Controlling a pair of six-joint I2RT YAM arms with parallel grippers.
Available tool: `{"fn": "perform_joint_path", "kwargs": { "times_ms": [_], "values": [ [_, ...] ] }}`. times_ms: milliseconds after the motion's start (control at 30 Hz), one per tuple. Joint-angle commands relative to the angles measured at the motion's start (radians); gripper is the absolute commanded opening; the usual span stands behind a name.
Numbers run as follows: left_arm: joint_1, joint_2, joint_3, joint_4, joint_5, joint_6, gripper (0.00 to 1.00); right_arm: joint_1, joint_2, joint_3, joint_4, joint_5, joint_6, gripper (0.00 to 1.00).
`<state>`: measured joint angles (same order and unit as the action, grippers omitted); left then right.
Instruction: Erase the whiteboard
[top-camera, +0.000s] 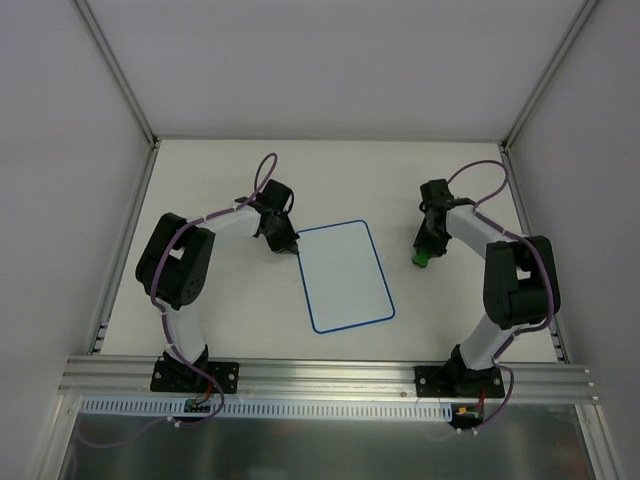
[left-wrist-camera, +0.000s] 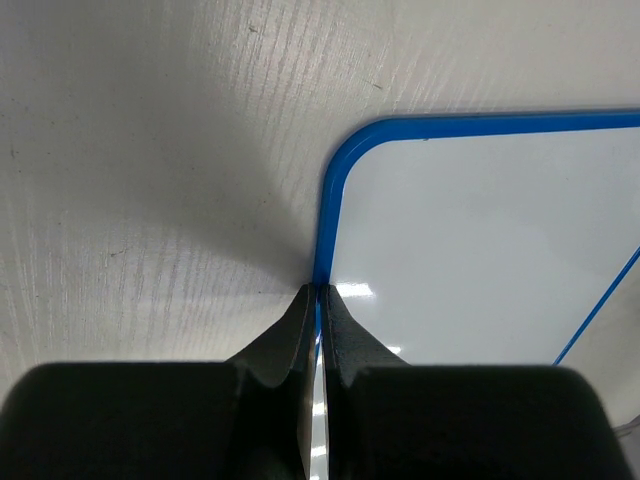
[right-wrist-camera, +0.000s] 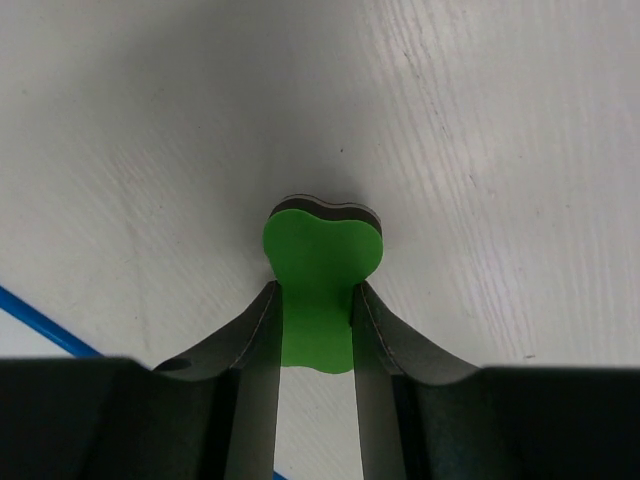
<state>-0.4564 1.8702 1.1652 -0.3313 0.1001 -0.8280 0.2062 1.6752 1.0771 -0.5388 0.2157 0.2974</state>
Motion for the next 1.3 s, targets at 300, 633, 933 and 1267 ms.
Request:
{"fn": "perform_joint_path", "kwargs": {
  "times_ms": [300, 633, 933, 1267],
  "values": [
    [0.012, -0.002, 0.005, -0.083, -0.051, 0.046, 0.05, -0.024, 0.032, 0.012, 0.039, -0.050, -0.024, 0.55],
    [0.013, -0.134, 0.010, -0.089, -0.094, 0.113, 0.40, -0.051, -0.204, 0.024, -0.015, -0.022, -0.079, 0.99],
    [0.013, -0.380, 0.118, -0.184, -0.194, 0.355, 0.99, -0.110, -0.494, 0.216, -0.112, 0.033, -0.285, 0.99],
    [0.019, -0.704, 0.335, -0.282, -0.431, 0.674, 0.99, -0.122, -0.675, 0.489, -0.156, 0.054, -0.535, 0.99]
  ]
}}
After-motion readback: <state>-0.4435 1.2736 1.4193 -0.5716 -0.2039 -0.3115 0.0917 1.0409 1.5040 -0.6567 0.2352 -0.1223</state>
